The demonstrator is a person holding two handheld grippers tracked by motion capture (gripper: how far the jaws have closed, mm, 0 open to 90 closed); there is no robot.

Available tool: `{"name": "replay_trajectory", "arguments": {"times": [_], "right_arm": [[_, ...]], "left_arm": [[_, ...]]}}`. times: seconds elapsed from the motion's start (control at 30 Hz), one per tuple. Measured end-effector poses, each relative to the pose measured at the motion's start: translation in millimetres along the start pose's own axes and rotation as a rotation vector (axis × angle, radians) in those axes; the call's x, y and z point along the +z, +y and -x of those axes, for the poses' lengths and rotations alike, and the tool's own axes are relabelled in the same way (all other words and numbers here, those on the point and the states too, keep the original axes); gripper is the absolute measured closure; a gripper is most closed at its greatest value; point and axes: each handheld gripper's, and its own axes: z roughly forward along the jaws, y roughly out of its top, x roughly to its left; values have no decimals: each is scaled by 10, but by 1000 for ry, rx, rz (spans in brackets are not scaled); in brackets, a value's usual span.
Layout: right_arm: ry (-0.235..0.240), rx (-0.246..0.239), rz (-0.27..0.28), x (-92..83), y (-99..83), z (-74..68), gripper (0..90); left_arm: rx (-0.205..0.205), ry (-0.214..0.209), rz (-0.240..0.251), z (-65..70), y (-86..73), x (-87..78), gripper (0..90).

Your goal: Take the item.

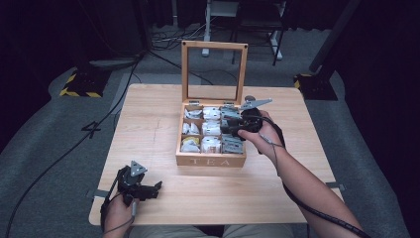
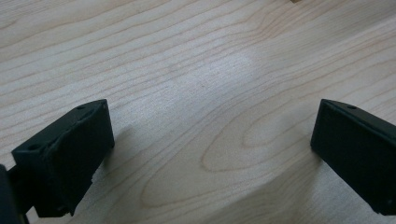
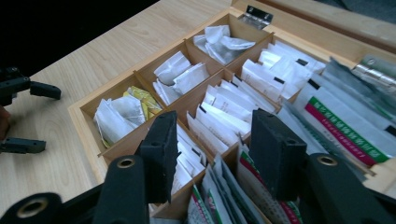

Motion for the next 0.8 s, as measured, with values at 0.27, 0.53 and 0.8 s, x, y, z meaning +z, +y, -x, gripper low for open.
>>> {"name": "replay_trajectory", "arguments": {"times": [0.27,0.53,0.8], "right_arm": [[49,3,-63,179,13,-143,565],[65,9,-172,421,-6,-218,626],[104,16,-237,484,-45,-282,692]], "left_arm": [[-15,8,3,19,-24,-17,0],[-28,15,2,43,-48,-38,1],[-25,13,2,40,-45,-35,0]]}}
